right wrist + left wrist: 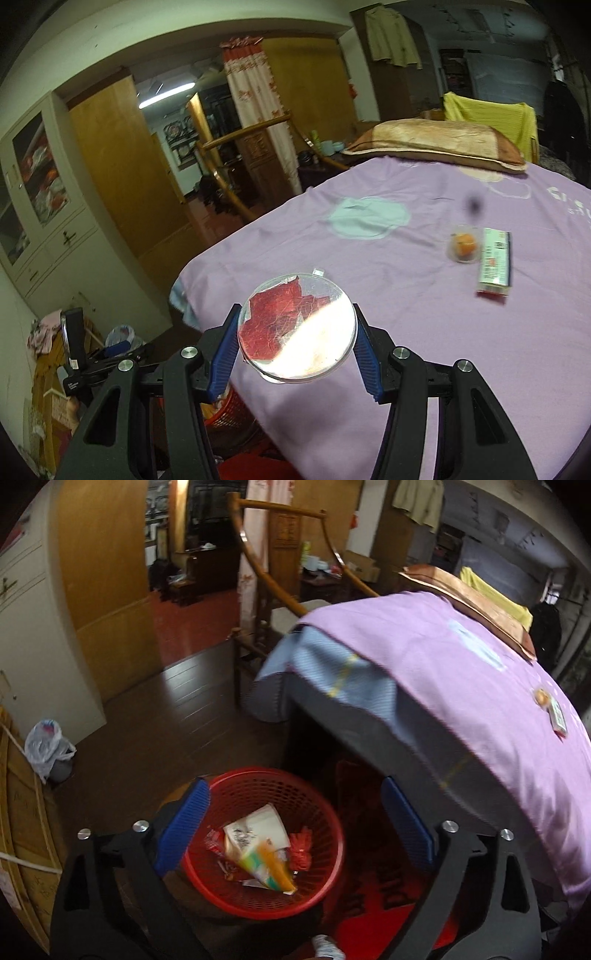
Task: Collect trash
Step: 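Lower the striped box and red-wrapper cup into the red wastebasket and open both tools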
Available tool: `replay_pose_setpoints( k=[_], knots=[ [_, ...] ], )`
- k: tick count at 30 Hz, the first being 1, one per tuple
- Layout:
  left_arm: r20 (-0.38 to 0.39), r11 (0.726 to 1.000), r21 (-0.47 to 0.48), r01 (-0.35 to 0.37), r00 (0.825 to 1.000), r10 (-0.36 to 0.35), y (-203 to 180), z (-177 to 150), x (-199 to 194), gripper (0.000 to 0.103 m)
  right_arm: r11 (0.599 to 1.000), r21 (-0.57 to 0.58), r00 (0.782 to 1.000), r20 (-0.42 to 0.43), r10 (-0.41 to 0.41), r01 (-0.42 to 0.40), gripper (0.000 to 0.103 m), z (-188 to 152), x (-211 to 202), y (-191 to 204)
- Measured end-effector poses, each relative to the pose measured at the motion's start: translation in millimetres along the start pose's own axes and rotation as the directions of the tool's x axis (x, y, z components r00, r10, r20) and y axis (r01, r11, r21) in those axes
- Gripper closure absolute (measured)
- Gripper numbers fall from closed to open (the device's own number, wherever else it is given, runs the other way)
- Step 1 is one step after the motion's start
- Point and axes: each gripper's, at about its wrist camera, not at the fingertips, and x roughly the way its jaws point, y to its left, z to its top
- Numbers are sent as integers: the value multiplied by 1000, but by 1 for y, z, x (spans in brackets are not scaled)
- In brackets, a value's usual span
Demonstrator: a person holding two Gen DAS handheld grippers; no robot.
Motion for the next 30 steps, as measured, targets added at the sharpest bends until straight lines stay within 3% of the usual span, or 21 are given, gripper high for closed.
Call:
replay_pose_setpoints(
  k=[8, 16, 17, 19, 24, 30],
  knots=[
    [36, 989, -94, -113, 993, 117, 59, -8, -7, 7, 990, -96, 986, -139, 94, -108, 47, -10, 52, 79],
    [34, 962, -186, -200, 977, 210, 114, -19, -9, 7, 954, -186, 932, -321, 169, -237, 46, -30, 124, 165],
    [30, 960, -187, -209, 975, 218, 118, -20, -8, 7, 950, -193, 926, -335, 172, -247, 46, -33, 131, 173],
    [24, 958, -183, -222, 973, 230, 123, -22, -7, 7, 941, -203, 914, -361, 184, -270, 33, -36, 143, 188],
    [25, 955, -163, -246, 967, 254, 125, -24, -6, 7, 935, -217, 909, -372, 188, -282, 30, -38, 150, 201],
    [27, 960, -145, -238, 969, 245, 115, -22, -8, 7, 950, -190, 925, -338, 174, -248, 30, -27, 142, 183]
  ],
)
